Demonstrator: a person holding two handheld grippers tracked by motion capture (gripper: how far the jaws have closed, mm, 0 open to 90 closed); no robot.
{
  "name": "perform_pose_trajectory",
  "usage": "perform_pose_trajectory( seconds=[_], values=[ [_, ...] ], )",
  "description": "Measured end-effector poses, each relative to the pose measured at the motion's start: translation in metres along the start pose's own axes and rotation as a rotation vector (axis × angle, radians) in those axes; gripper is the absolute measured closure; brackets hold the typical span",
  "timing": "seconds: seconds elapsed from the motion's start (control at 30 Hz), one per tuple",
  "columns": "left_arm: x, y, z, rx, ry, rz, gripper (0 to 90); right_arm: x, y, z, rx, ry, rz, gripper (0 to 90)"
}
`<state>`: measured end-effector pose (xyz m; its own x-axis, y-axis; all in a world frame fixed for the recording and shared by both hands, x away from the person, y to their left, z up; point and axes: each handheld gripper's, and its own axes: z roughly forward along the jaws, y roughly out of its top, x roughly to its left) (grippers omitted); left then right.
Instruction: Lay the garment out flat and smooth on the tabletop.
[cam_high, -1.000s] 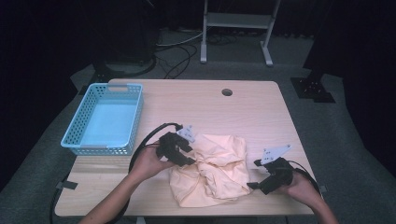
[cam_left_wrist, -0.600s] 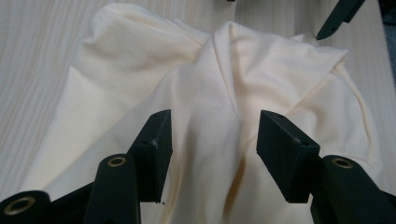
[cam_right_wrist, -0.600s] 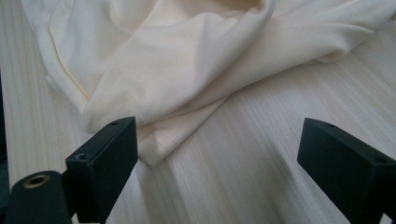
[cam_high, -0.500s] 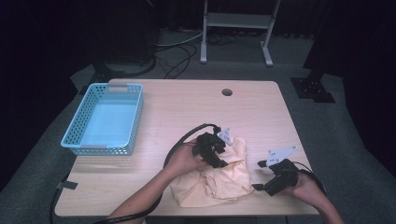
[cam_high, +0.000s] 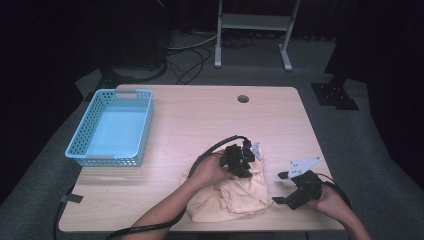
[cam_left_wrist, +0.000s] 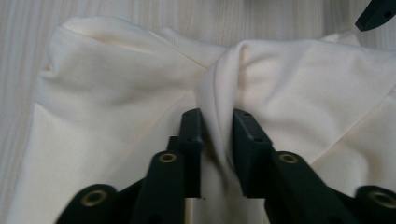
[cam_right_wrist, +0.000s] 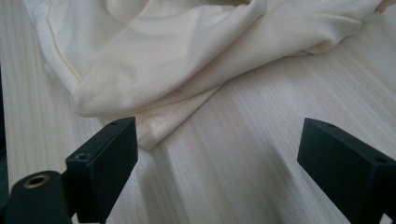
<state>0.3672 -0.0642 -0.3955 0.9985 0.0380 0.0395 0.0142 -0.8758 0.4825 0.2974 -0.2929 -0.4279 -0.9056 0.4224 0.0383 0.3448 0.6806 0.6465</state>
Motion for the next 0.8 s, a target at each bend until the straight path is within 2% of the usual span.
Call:
perform_pose_trajectory(
  seconds=[0.03,0.07,0.17,0.4,0.6,0.8],
  values=[
    [0.0,-0.002,0.0,-0.002,0.0,0.003,78.6,0.0,0.0,0.0,0.002,0.001,0.001,11.7],
    [0.0,-0.003,-0.002,-0.005,0.0,0.005,84.2,0.0,0.0,0.0,0.002,0.0,-0.002,11.7],
    [-0.001,-0.007,-0.009,-0.022,-0.002,0.002,85.0,0.001,0.002,0.0,0.005,-0.001,-0.002,11.7],
    [-0.005,-0.026,-0.046,-0.085,0.011,-0.016,85.1,0.004,0.006,-0.002,0.006,-0.01,-0.007,11.7],
    [-0.011,-0.05,-0.076,-0.105,0.055,-0.028,84.9,0.01,0.018,0.001,0.008,-0.01,-0.027,11.7],
    [-0.017,-0.082,-0.098,-0.086,0.093,-0.059,84.7,0.016,0.037,0.009,-0.001,-0.002,-0.066,11.7]
  ],
)
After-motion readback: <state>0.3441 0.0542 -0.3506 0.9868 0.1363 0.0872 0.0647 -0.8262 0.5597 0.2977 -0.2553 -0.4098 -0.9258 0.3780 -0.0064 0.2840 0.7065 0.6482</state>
